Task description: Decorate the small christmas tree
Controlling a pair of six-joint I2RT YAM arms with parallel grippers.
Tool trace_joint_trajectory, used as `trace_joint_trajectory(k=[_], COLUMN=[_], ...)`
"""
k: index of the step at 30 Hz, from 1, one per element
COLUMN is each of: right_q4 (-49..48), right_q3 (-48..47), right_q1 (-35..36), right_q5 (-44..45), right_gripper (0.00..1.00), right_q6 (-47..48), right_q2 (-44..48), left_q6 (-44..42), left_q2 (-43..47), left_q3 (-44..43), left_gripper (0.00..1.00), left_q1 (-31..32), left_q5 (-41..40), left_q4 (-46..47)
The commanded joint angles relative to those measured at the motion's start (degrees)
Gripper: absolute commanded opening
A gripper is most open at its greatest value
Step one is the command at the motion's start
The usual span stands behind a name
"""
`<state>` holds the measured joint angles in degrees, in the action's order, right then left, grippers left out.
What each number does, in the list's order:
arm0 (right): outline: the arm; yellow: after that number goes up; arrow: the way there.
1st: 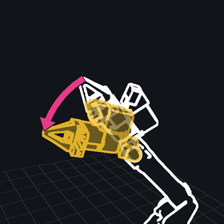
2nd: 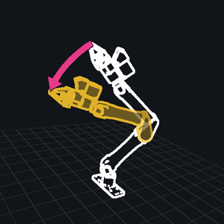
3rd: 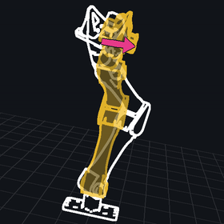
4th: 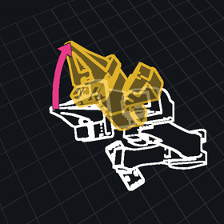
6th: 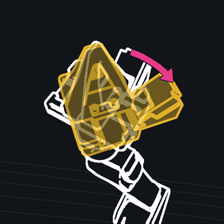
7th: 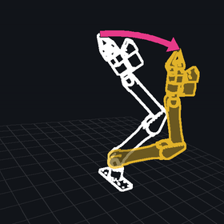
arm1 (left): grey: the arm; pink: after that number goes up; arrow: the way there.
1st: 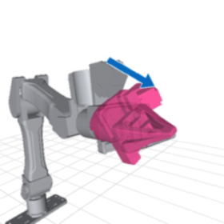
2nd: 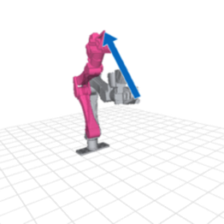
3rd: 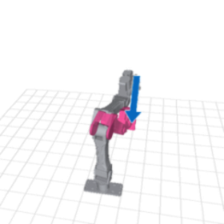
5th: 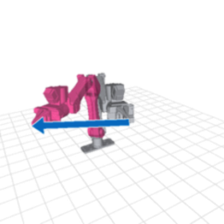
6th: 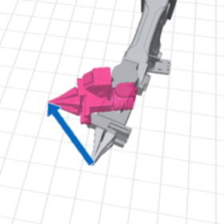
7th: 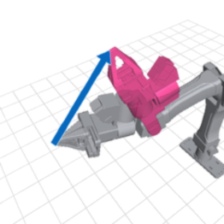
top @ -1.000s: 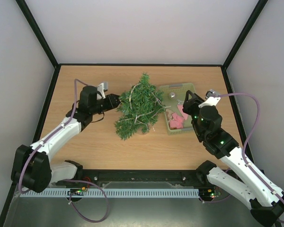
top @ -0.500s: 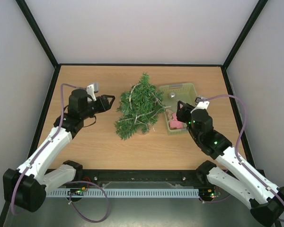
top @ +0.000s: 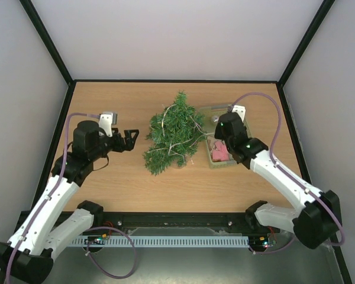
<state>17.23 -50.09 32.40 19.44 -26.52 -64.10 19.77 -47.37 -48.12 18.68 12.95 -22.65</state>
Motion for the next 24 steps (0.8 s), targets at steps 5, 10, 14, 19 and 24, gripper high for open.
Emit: trace_joint_trajectory(k=[5, 10, 14, 19, 24], right_q4=[-11.0, -15.1, -14.5, -15.8, -13.7], right_q3=[-0.6, -5.5, -10.3, -12.5, -17.0], right_q1=[-8.9, -12.4, -13.5, -15.6, -15.7], right_q5=[-14.2, -17.5, -15.9, -18.3, -17.3], right_gripper=[0.52, 0.55, 0.61, 0.63, 0.6], right_q6=[3.5, 3.3, 4.8, 4.6, 5.3], right_q2=[-13.3, -24.8, -32.2, -37.7, -42.6], left_q6=[-7.0, -7.6, -7.4, -7.4, -7.9], left_q2=[5.3, 7.1, 6.8, 7.4, 7.0], left_q3=[6.6, 10.4, 10.5, 10.8, 11.1], left_gripper=[1.0, 0.99, 0.99, 1.0, 0.99], left_q1=[-0.2, -0.2, -0.2, -0.2, -0.2], left_q5=[-4.1, -4.9, -6.3, -7.2, -6.3], left_q4=[1.1, 3.6, 4.1, 4.1, 4.4])
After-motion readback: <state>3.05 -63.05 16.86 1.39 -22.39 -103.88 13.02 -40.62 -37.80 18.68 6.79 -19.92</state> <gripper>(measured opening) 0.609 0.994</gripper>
